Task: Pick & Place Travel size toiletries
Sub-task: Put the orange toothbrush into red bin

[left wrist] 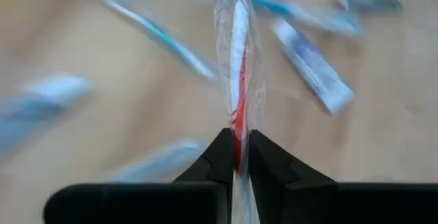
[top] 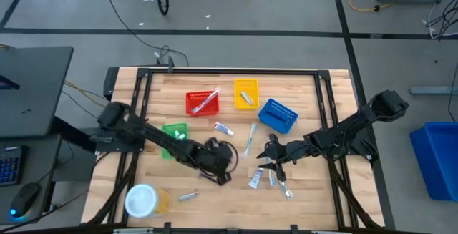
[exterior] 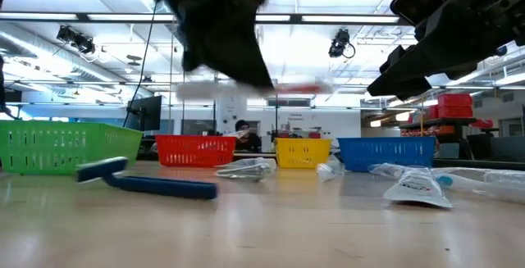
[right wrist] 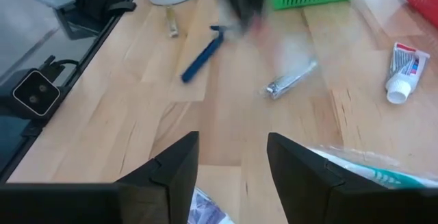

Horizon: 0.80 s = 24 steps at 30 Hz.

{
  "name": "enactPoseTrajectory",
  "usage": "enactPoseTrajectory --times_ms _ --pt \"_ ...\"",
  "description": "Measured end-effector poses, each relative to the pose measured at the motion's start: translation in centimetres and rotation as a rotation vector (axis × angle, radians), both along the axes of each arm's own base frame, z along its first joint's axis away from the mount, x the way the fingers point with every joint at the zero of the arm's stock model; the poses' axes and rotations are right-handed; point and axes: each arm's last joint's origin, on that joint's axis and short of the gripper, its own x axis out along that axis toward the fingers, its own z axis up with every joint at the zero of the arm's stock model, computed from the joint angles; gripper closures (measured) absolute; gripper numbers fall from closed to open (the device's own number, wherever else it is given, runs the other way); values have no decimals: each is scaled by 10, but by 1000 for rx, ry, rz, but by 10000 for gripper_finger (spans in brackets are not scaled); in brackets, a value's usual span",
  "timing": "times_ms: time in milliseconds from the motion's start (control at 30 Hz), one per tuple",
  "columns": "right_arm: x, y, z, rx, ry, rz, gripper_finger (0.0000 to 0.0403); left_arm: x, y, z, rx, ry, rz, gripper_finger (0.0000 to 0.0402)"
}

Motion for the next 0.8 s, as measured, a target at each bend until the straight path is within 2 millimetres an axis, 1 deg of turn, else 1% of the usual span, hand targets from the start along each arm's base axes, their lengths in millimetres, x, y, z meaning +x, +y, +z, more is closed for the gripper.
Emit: enactPoseTrajectory --times_ms 33,133,267,333,400,533,633,700,800 --pt "0 0 0 2 1 -1 221 -5 6 11 28 -10 26 371" --pt "0 0 0 2 1 -1 221 -20 29 36 116 6 111 372" --pt "0 0 0 2 1 -1 223 -35 64 49 282 113 168 369" --pt "0 0 0 2 2 -1 223 -37 83 54 339 150 202 368" --pt "0 0 0 1 4 -2 223 -39 106 52 373 200 262 368" --pt "0 0 -1 -1 7 -2 224 -39 151 45 410 229 384 370" --pt "-1 0 -1 -4 15 -2 224 -42 181 30 340 226 391 368" --pt "-1 0 -2 0 22 -5 224 -44 196 17 312 191 393 368" --pt "-1 0 -2 2 24 -7 226 -48 211 -1 337 113 396 369"
